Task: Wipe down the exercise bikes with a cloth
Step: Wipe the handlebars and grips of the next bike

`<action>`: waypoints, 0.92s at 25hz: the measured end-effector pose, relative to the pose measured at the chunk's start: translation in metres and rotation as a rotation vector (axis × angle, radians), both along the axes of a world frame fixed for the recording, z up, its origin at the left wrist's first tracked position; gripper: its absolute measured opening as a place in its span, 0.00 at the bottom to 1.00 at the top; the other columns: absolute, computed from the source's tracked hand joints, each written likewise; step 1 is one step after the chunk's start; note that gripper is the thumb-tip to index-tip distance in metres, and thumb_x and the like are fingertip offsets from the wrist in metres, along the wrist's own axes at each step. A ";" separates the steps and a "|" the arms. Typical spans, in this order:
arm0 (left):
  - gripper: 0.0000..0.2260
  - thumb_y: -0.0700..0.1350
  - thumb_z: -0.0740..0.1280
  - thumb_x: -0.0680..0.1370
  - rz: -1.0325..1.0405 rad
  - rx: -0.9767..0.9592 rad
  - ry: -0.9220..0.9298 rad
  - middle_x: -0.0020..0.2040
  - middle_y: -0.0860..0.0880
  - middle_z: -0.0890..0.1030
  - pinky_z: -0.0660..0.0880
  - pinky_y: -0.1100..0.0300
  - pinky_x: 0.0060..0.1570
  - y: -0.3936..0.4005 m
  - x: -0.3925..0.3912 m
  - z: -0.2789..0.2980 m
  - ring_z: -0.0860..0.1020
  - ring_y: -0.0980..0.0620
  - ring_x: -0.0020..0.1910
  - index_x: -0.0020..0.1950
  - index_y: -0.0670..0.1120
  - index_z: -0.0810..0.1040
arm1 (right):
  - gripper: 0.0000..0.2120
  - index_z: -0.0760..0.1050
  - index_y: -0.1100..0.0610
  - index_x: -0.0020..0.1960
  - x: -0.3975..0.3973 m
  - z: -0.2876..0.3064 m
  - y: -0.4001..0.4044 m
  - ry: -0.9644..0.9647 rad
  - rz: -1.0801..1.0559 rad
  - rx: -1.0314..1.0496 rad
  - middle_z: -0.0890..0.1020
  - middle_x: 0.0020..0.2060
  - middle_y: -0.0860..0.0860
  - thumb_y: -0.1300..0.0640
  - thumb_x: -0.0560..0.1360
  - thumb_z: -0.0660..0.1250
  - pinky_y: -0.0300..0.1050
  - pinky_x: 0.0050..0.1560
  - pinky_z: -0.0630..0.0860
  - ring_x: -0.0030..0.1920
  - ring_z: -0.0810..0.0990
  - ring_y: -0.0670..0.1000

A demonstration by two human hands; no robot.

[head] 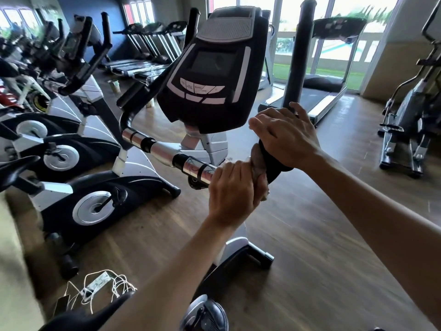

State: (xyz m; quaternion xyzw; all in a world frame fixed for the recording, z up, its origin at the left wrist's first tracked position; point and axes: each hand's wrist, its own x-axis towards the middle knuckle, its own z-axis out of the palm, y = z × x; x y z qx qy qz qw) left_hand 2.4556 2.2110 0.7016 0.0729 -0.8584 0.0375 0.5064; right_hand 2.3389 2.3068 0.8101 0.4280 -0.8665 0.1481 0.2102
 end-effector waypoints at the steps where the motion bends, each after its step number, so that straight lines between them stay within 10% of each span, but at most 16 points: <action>1: 0.18 0.51 0.57 0.84 0.050 0.051 -0.009 0.41 0.42 0.82 0.76 0.49 0.45 0.008 -0.002 0.003 0.81 0.41 0.42 0.47 0.40 0.79 | 0.35 0.80 0.46 0.64 0.001 -0.001 -0.001 -0.001 -0.011 -0.002 0.77 0.68 0.43 0.34 0.80 0.38 0.55 0.78 0.48 0.72 0.71 0.48; 8: 0.21 0.52 0.60 0.84 -0.168 -0.231 -0.042 0.49 0.39 0.82 0.73 0.48 0.57 -0.032 0.012 -0.004 0.79 0.41 0.49 0.59 0.35 0.80 | 0.32 0.81 0.47 0.60 -0.001 -0.002 0.003 0.043 0.028 0.001 0.78 0.66 0.43 0.35 0.82 0.42 0.56 0.78 0.50 0.70 0.72 0.49; 13: 0.20 0.51 0.56 0.84 0.080 0.144 0.011 0.48 0.39 0.81 0.73 0.45 0.62 0.028 -0.001 -0.008 0.78 0.39 0.52 0.56 0.37 0.79 | 0.27 0.80 0.46 0.62 0.005 -0.003 0.002 0.079 -0.002 0.044 0.77 0.68 0.44 0.36 0.83 0.47 0.57 0.78 0.47 0.72 0.71 0.50; 18: 0.18 0.50 0.59 0.82 -0.230 -0.192 -0.142 0.50 0.40 0.81 0.75 0.47 0.53 -0.044 0.017 0.007 0.79 0.39 0.49 0.56 0.37 0.80 | 0.23 0.76 0.48 0.69 0.007 -0.006 0.007 0.094 0.026 0.116 0.67 0.78 0.49 0.40 0.84 0.53 0.56 0.79 0.43 0.80 0.59 0.50; 23: 0.15 0.49 0.58 0.82 -0.029 0.150 0.028 0.45 0.40 0.80 0.73 0.46 0.60 0.008 0.004 -0.005 0.76 0.39 0.49 0.50 0.40 0.79 | 0.32 0.65 0.53 0.78 0.014 -0.007 0.003 0.113 -0.038 0.136 0.60 0.81 0.51 0.38 0.82 0.42 0.54 0.81 0.47 0.81 0.53 0.50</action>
